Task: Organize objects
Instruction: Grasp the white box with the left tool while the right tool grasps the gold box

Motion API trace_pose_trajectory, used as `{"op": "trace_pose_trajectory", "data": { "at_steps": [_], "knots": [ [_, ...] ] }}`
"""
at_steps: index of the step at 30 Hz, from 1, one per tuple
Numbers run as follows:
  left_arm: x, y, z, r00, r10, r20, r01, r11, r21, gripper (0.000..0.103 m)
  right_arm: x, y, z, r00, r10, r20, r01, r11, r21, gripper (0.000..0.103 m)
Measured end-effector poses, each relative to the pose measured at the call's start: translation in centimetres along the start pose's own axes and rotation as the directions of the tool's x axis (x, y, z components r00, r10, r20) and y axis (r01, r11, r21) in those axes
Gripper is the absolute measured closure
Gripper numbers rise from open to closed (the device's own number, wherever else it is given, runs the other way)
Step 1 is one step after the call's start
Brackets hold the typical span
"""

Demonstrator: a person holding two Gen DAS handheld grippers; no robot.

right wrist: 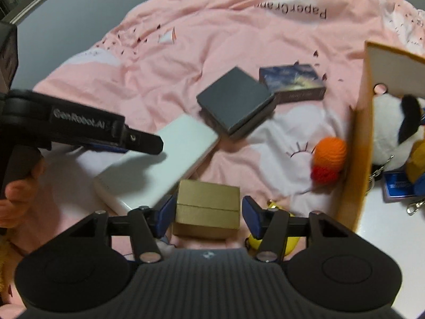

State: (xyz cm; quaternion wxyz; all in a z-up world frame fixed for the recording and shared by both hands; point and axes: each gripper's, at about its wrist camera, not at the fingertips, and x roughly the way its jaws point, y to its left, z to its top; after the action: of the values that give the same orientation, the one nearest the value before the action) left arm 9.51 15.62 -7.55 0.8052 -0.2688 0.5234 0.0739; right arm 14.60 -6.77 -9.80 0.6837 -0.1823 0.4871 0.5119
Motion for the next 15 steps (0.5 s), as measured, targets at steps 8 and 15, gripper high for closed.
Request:
{"op": "trace_pose_trajectory", "data": {
  "at_steps": [8, 15],
  "knots": [
    [2.4, 1.0, 0.1, 0.996, -0.046, -0.074, 0.042, 0.998, -0.048, 0.04, 1.8, -0.5, 0.8, 0.999, 0.011, -0.042, -0.011, 1.0, 0.017, 0.037],
    [3.5, 0.7, 0.2, 0.993, -0.064, -0.104, 0.058, 0.997, -0.059, 0.043, 3.2, -0.3, 0.8, 0.996, -0.052, -0.078, 0.05, 0.999, -0.021, 0.028]
  ]
}}
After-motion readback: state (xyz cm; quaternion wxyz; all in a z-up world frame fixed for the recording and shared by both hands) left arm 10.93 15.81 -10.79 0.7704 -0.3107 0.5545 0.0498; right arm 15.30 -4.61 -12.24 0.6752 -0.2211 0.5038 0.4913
